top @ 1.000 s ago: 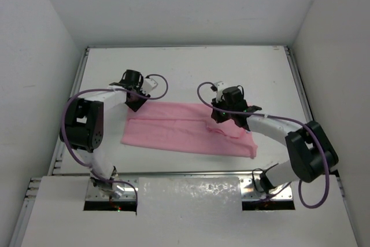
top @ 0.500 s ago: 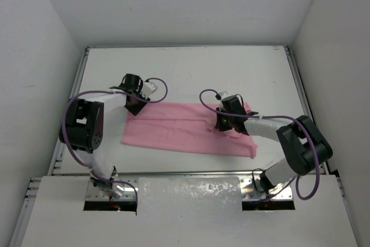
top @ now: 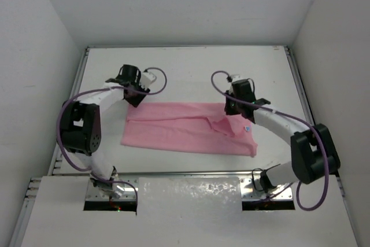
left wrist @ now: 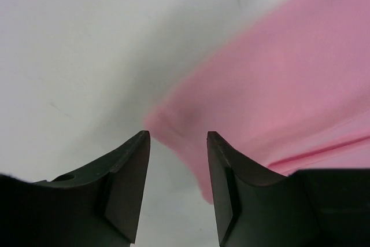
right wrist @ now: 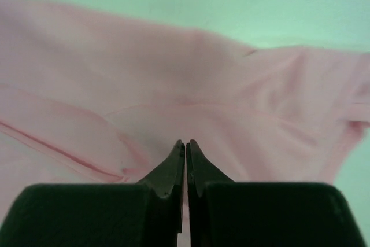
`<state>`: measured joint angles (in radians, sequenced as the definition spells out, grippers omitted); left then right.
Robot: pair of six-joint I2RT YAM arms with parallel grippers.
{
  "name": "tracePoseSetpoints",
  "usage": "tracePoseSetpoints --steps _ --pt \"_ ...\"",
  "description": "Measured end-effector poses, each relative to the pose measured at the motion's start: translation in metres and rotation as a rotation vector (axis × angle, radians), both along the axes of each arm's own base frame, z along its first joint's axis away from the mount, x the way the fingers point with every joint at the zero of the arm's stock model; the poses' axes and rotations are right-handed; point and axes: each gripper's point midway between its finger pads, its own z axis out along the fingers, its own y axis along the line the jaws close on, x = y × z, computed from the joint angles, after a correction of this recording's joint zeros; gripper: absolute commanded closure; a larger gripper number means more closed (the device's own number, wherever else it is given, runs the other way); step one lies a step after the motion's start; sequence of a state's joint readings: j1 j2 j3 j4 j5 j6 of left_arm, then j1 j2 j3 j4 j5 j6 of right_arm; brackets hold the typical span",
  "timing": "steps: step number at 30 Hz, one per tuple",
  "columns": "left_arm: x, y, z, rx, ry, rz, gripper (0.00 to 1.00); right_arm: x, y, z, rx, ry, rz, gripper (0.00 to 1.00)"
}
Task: Fold and stack the t-shirts
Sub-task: Fold the other side of the tshirt into a rectangle, then rotate the tshirt 90 degrees
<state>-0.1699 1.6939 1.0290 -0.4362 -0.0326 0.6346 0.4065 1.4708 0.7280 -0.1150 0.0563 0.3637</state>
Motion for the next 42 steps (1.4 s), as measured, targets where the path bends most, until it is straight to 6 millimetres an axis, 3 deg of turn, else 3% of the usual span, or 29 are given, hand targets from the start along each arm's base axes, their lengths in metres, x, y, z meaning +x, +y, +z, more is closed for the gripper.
tracePoseSetpoints --steps 1,2,5,8,11,17,18,20,22,27,31,35,42 --pt "0.011 -0.006 0.013 -0.038 -0.023 0.015 0.56 0.009 -0.006 0.015 0.018 -0.021 -0.033 0.9" --pt "0.023 -0.01 0.027 -0.073 -0.055 0.029 0.55 0.017 -0.013 0.03 0.037 -0.045 -0.075 0.77" --pt "0.059 -0.018 0.073 -0.164 -0.177 0.083 0.53 0.029 -0.051 0.068 0.091 -0.106 -0.226 0.65" --pt "0.076 -0.015 0.098 -0.215 -0.242 0.122 0.53 0.014 -0.089 0.079 0.1 -0.105 -0.368 0.65" --pt "0.074 -0.005 0.095 -0.222 -0.227 0.154 0.53 -0.019 -0.1 0.067 0.093 -0.056 -0.414 0.65" --pt "0.054 0.009 0.068 -0.194 -0.138 0.18 0.53 -0.074 -0.104 0.028 0.081 0.068 -0.437 0.65" --pt "0.053 0.011 0.064 -0.183 -0.124 0.182 0.53 -0.079 -0.105 0.025 0.076 0.088 -0.448 0.63" --pt "0.05 0.017 0.053 -0.157 -0.092 0.197 0.53 -0.085 -0.107 0.021 0.081 0.119 -0.478 0.48" --pt "0.047 0.021 0.042 -0.143 -0.059 0.206 0.52 -0.093 -0.109 0.013 0.092 0.155 -0.509 0.46" --pt "0.045 0.026 0.02 -0.133 -0.011 0.23 0.51 -0.135 -0.107 -0.026 0.1 0.323 -0.579 0.53" --pt "0.045 0.025 0.011 -0.139 0.005 0.247 0.51 -0.157 -0.103 -0.044 0.115 0.403 -0.607 0.64" --pt "0.044 0.026 0.008 -0.141 0.01 0.254 0.51 -0.16 -0.105 -0.053 0.101 0.432 -0.619 0.84" --pt "0.044 0.028 0.011 -0.132 0.003 0.26 0.51 -0.139 -0.108 -0.055 0.098 0.519 -0.636 1.0"
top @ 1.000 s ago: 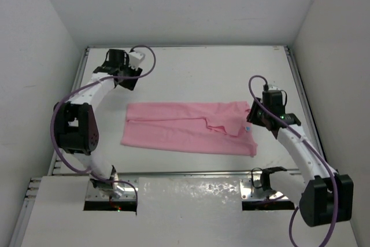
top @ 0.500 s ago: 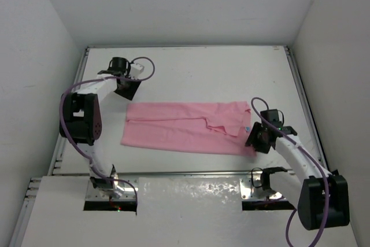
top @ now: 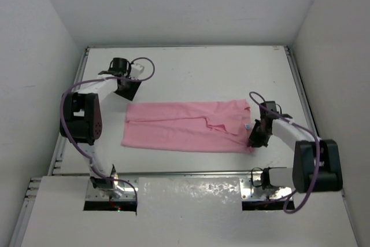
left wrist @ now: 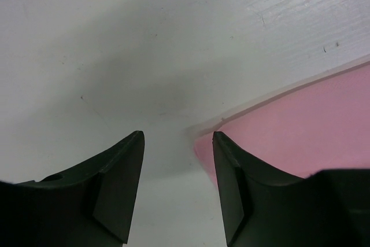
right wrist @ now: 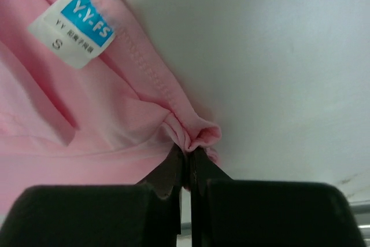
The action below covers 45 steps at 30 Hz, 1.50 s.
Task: Fold and stack the t-shirts
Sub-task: Rotate the tshirt 90 degrees
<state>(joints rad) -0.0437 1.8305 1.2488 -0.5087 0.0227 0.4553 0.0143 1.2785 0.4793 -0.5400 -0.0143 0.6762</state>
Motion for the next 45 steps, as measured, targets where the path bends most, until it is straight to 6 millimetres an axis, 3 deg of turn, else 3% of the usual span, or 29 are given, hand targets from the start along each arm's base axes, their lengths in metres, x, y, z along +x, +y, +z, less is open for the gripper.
tracePoseSetpoints --steps 3,5,8,12,14,16,17,19,20,23,29,33,39,40,43,45 --pt "0.001 0.0 0.008 -0.003 -0.02 0.0 0.51 0.03 -0.008 0.003 -0.02 0.013 0.012 1.0" --pt "0.002 -0.002 0.012 -0.01 -0.031 -0.002 0.51 0.065 -0.016 0.004 -0.053 0.003 0.036 1.0" --pt "0.002 -0.004 0.013 -0.024 -0.031 0.0 0.51 0.136 -0.023 0.006 -0.083 -0.058 0.071 1.0" --pt "0.001 -0.006 0.013 -0.036 -0.025 -0.001 0.51 0.258 -0.029 0.009 -0.104 -0.199 0.101 0.97" --pt "0.001 -0.007 0.013 -0.039 -0.023 -0.002 0.51 0.317 -0.031 0.012 -0.114 -0.277 0.106 0.89" --pt "0.0 -0.008 0.013 -0.044 -0.021 -0.007 0.51 0.363 -0.032 0.012 -0.12 -0.338 0.108 0.82" --pt "0.0 -0.009 0.013 -0.046 -0.021 -0.009 0.51 0.384 -0.033 0.014 -0.124 -0.371 0.105 0.72" --pt "0.0 -0.012 0.013 -0.052 -0.019 -0.018 0.51 0.412 -0.031 0.014 -0.118 -0.42 0.102 0.6" --pt "0.0 -0.013 0.012 -0.054 -0.018 -0.02 0.51 0.423 -0.031 0.016 -0.116 -0.447 0.104 0.48" --pt "-0.002 -0.018 0.011 -0.065 -0.014 -0.031 0.51 0.443 -0.029 0.021 -0.108 -0.503 0.106 0.41" --pt "-0.007 -0.025 0.007 -0.086 0.002 -0.05 0.51 0.453 -0.034 0.029 -0.113 -0.548 0.105 0.3" --pt "-0.006 -0.026 0.008 -0.09 0.002 -0.057 0.51 0.464 -0.049 0.054 -0.137 -0.608 0.111 0.24" --pt "-0.005 -0.025 0.011 -0.082 -0.001 -0.073 0.51 0.469 -0.068 0.137 -0.221 -0.76 0.203 0.3" --pt "-0.003 -0.025 0.013 -0.08 -0.005 -0.076 0.51 0.465 -0.068 0.147 -0.225 -0.775 0.222 0.36" --pt "0.002 -0.025 0.018 -0.079 -0.022 -0.081 0.51 0.454 -0.064 0.163 -0.235 -0.786 0.286 0.61" --pt "0.004 -0.026 0.021 -0.079 -0.029 -0.083 0.51 0.448 -0.061 0.158 -0.226 -0.765 0.306 0.64"
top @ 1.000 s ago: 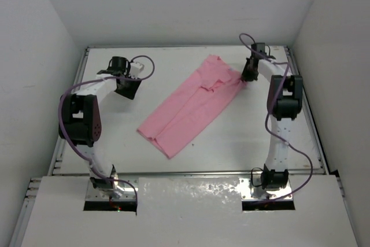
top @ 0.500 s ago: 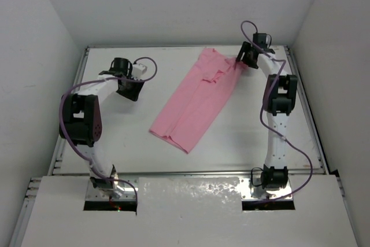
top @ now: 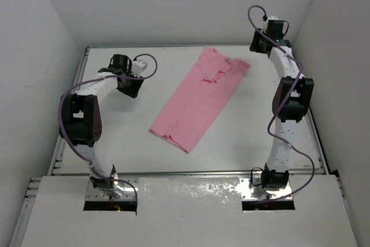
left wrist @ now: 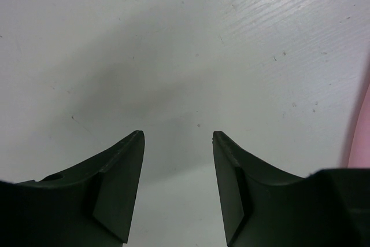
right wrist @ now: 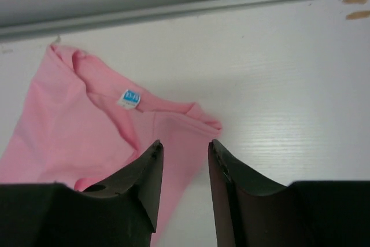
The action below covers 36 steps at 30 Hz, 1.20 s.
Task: Fold and stack the t-shirts
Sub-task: Rotate the tshirt 90 degrees
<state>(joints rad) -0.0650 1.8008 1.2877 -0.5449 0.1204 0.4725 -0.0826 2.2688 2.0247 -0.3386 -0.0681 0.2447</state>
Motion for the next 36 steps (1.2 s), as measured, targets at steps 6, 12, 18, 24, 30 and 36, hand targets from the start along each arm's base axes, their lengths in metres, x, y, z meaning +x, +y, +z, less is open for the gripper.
tracePoseSetpoints --steps 6,12,18,24,30,36 --pt "0.0 -0.003 0.002 -0.011 0.002 -0.021 0.51 -0.06 0.026 -0.054 0.103 0.171 0.006 0.56" --pt "-0.005 -0.006 0.008 -0.029 0.002 -0.023 0.51 -0.216 0.097 -0.072 0.28 0.308 -0.048 0.54" --pt "-0.017 -0.012 0.031 -0.065 -0.054 -0.024 0.51 -0.367 0.218 -0.127 0.421 0.534 0.099 0.52" --pt "-0.019 -0.021 0.038 -0.102 -0.096 -0.057 0.51 -0.405 0.251 -0.134 0.444 0.593 0.052 0.51" --pt "-0.01 -0.026 0.038 -0.127 -0.12 -0.064 0.51 -0.416 0.271 -0.135 0.469 0.58 -0.024 0.52" --pt "-0.007 -0.03 0.04 -0.158 -0.128 -0.032 0.51 -0.433 0.279 -0.145 0.487 0.607 -0.045 0.55"
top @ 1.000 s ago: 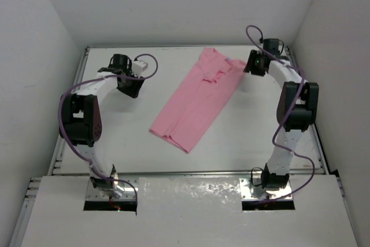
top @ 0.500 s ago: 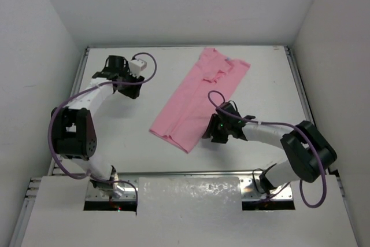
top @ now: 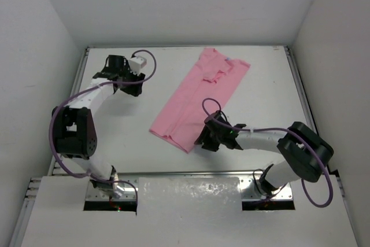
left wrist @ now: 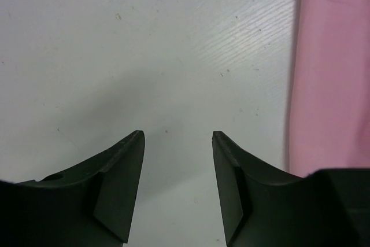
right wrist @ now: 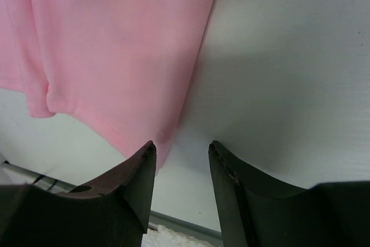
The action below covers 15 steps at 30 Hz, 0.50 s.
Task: Fold and stack the t-shirts
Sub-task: Rotate the tshirt 90 degrees
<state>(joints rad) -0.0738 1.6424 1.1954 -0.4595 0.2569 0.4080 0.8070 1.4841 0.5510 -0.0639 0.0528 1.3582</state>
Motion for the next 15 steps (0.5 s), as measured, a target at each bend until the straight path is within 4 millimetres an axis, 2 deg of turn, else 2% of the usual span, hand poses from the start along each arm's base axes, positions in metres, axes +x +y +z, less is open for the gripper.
tracePoseSetpoints --steps 8,11,12,13,15 --pt "-0.016 0.003 0.019 0.007 -0.043 0.008 0.51 0.014 0.016 0.001 0.087 -0.046 -0.04 0.56" --pt "-0.019 0.003 0.023 0.013 -0.054 0.006 0.51 0.019 0.019 0.0 0.097 -0.058 -0.046 0.64" --pt "-0.02 0.004 0.023 0.015 -0.055 0.006 0.51 0.019 0.019 0.0 0.096 -0.057 -0.049 0.69" --pt "-0.022 0.004 0.023 0.015 -0.053 0.005 0.51 0.019 0.018 -0.001 0.094 -0.059 -0.053 0.79" --pt "-0.024 0.004 0.02 0.016 -0.047 0.004 0.51 0.018 0.015 -0.005 0.081 -0.057 -0.061 0.87"
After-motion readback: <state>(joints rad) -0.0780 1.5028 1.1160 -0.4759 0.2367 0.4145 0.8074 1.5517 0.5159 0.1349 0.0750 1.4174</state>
